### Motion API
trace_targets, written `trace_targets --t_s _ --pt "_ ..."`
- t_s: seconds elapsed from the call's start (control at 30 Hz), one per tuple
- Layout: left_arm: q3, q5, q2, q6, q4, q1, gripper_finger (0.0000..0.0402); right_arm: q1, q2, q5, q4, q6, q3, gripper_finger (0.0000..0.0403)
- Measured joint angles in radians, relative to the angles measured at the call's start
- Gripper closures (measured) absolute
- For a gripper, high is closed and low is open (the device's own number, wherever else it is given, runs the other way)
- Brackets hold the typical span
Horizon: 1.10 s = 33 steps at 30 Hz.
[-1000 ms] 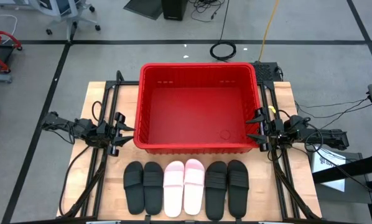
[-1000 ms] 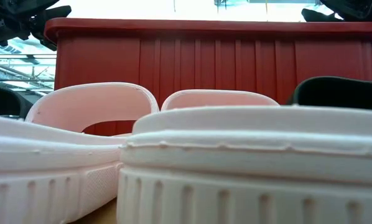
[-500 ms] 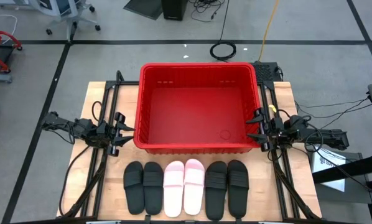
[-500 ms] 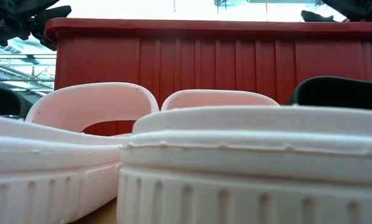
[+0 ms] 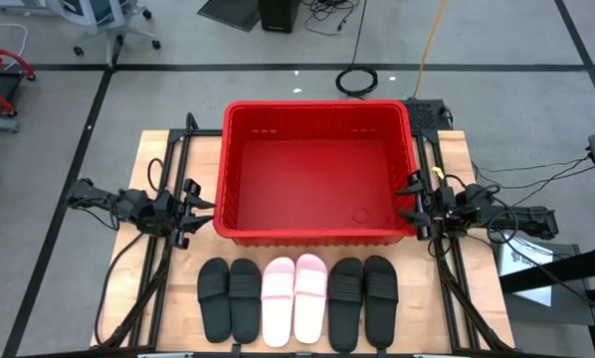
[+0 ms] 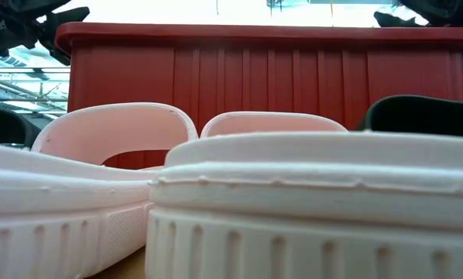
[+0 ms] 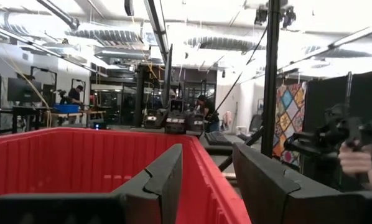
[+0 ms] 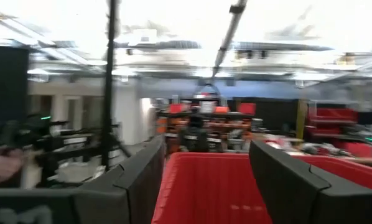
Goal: Pick and place slides into bin
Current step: Put the black slide into the red bin
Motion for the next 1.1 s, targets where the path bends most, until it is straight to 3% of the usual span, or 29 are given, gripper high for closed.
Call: trace_targets --t_s 0.13,0.37,0.7,0.93,1.1 --pt "0.000 0.000 0.000 -0.019 0.064 0.000 0.0254 0.000 0.000 0.077 -0.007 0.050 0.000 0.0180" --pt "0.000 0.001 0.000 -0.093 0.204 0.000 0.0254 0.000 0.000 0.062 0.091 0.209 0.000 0.0182" --pt "0.000 -0.034 0.000 -0.028 0.396 0.000 0.0254 0.000 0.000 -0.166 0.360 0.349 0.000 0.0185" --pt "0.000 -0.034 0.000 -0.015 0.472 0.000 0.0254 0.000 0.004 -0.206 0.457 0.366 0.017 0.0186" --pt "0.000 -0.027 0.000 -0.012 0.517 0.000 0.0254 0.026 0.098 -0.269 0.492 0.372 0.087 0.0186"
